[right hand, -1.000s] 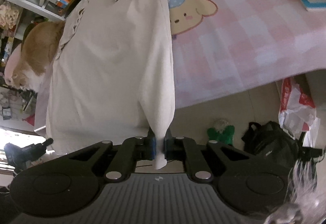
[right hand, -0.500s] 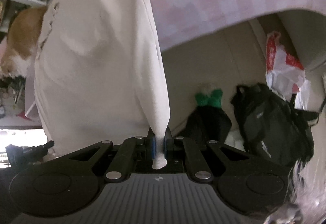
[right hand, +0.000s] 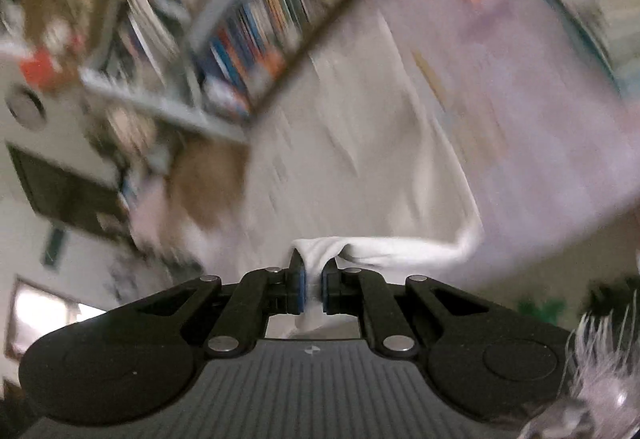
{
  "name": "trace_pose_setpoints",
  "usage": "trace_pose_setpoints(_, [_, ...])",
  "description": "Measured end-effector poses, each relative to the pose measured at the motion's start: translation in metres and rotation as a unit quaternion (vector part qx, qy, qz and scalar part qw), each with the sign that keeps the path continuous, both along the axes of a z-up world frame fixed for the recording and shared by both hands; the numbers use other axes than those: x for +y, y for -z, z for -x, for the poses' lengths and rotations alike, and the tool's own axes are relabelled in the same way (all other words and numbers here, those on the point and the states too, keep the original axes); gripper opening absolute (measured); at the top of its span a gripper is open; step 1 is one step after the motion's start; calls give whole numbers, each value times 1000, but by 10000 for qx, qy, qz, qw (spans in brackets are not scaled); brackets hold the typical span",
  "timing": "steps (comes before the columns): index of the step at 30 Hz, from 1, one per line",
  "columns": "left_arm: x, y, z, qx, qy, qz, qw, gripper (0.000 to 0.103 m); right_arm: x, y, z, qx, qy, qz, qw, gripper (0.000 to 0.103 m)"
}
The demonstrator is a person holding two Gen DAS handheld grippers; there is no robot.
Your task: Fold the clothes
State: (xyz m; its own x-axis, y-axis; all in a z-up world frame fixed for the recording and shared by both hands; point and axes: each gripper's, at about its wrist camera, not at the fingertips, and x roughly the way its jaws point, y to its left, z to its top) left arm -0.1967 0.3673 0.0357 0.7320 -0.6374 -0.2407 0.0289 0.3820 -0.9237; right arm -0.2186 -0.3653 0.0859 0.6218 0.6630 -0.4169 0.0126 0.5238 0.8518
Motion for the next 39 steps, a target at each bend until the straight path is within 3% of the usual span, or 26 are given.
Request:
trace_pose_setpoints(2, [-3,-15,-29,-187,-336,93,9992,4,-2,-2,-30,-193,367,-354,9985,7])
trace_pose_setpoints(6, [-17,-31,-87,-86,-894,109,9959,4,7,-9,-92,-390,765,-730,9936,7])
trace_pose_setpoints(16, [-44,-32,-193,70,-1381,99,9903,4,2,-4,-224,-359,837,-670,9936,7])
trace_pose_setpoints(20, [-58,-23,-216,287,-1484,-172,9884,4,-4,14,-266,-138,761,-685,9947,7])
trace_pose_setpoints(31, [-71,11,-263,811,-1948,-297,9770,4,0,65,-334,530,604,-629,9948,7])
trace_pose_setpoints(35, [-71,24,-285,952,-1941,-462,9753,4,2,78,-347,730,783,-626,9923,7])
trace_pose_setpoints(39, [-66,50,-307,1407,-1911,-576,9697,4,10,100,-359,1065,1006,-510,9879,7])
